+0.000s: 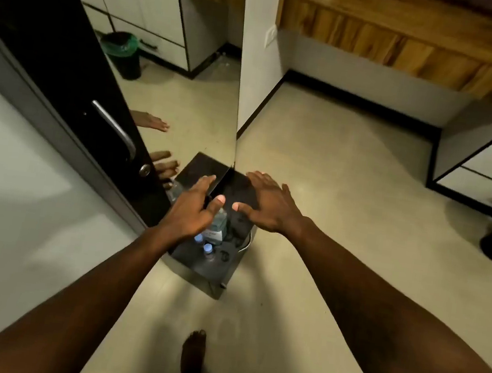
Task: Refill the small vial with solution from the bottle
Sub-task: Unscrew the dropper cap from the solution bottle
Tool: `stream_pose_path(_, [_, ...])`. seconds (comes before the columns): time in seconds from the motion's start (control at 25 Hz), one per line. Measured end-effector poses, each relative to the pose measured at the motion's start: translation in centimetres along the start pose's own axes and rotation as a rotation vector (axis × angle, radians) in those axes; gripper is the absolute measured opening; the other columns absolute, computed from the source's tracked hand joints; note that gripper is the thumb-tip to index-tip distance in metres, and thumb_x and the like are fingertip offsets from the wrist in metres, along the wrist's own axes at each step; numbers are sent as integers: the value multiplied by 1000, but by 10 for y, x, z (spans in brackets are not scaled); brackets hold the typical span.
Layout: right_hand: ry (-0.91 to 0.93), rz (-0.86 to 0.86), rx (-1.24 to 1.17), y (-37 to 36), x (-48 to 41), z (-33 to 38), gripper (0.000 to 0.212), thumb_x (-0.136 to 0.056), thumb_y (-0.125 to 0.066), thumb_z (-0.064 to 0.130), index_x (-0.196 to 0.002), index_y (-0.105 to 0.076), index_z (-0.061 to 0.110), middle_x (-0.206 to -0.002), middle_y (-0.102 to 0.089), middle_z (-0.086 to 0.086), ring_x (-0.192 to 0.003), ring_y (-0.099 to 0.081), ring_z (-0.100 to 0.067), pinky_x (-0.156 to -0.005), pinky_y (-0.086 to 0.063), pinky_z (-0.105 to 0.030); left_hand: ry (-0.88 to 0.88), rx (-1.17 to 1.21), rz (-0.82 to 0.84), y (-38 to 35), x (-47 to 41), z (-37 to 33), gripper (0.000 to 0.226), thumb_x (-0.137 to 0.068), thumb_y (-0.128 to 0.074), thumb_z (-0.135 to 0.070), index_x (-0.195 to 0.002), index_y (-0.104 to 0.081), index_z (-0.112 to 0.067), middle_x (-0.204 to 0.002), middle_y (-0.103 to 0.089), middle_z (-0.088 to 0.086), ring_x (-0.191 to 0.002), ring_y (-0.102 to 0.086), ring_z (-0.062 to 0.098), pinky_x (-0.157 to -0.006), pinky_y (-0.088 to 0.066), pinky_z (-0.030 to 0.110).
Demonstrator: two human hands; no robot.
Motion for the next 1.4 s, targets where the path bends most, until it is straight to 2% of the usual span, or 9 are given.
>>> stream_pose_path(0.2, [24,134,-26,-63,-18,24,86,-94,-55,62,-162,-21,21,-169,-22,-5,-156,-20,-24,-124,-18,-59,145,106,75,-26,18,59,78,-96,-66,-38,-158,-24,-13,-149,-52,13,-133,-54,28,-108,-44,34])
stream_pose_path(0.36, [68,89,-72,-72,-35,45,68,-92,-58,60,-148,-45,23,-147,-55,-2,-133,-52,-27,-108,-44,-47,76,81,74,-35,9,66,84,-82,-82,-22,-151,-35,-10,-136,-59,8,-113,-53,9,-102,-47,30])
stream_pose_path(0.48, [37,100,-115,-83,-45,53,55,-90,-62,59,-132,-60,23,-124,-67,-2,-114,-61,-23,-91,-50,-36,61,102,80,-49,-1,76,103,-62,-86,-53,-145,-40,-13,-134,-61,4,-115,-58,10,-102,-53,37])
stream_pose_path(0.56, [6,82,-131,-88,-51,52,48,-89,-67,54,-124,-64,20,-114,-65,-3,-104,-60,-21,-83,-48,-31,73,83,44,-59,-11,82,107,-56,-84,-62,-142,-44,-13,-132,-62,-1,-114,-56,7,-99,-50,20])
stream_pose_path(0.68, [-52,53,-191,-89,-58,48,40,-89,-71,40,-119,-65,15,-106,-56,-3,-95,-56,-18,-78,-43,-26,41,35,-115,-57,-17,77,80,-68,-89,-41,-131,-57,-4,-114,-69,3,-100,-59,6,-81,-32,-7])
stream_pose_path(0.88, [-57,-15,-297,-91,-58,50,34,-86,-77,27,-109,-63,8,-96,-50,-2,-82,-53,-15,-70,-44,-22,58,186,-280,-48,-16,82,38,-83,-81,-6,-115,-64,4,-90,-67,1,-77,-59,-1,-78,-44,-2])
stream_pose_path(1.0, [-76,-18,-325,-90,-64,48,34,-82,-78,20,-107,-60,6,-95,-52,-5,-83,-53,-16,-69,-44,-22,79,197,-290,-50,-17,81,43,-81,-80,-2,-119,-63,6,-97,-72,15,-86,-58,7,-80,-38,-6])
stream_pose_path(1.2, [74,160,-252,-86,-76,57,28,-83,-77,11,-110,-72,5,-104,-66,-9,-98,-63,-21,-81,-51,-23,228,325,-212,-45,-17,87,57,-66,-86,-6,-116,-63,-21,-87,-64,-16,-80,-63,6,-68,-44,8])
stream_pose_path(1.4, [136,119,-294,-74,-76,60,51,-81,-80,15,-129,-64,10,-120,-68,-9,-110,-63,-21,-96,-53,-31,227,346,-218,-43,-14,85,76,-67,-89,-10,-133,-52,-20,-97,-60,-10,-83,-56,5,-72,-40,8])
Point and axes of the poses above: each hand's wrist, its own x-axis away from the middle knuckle, its own y-axis out of the back of the hand, z = x × y, the point moved 10 cm from there along -x, towards the middle knuckle
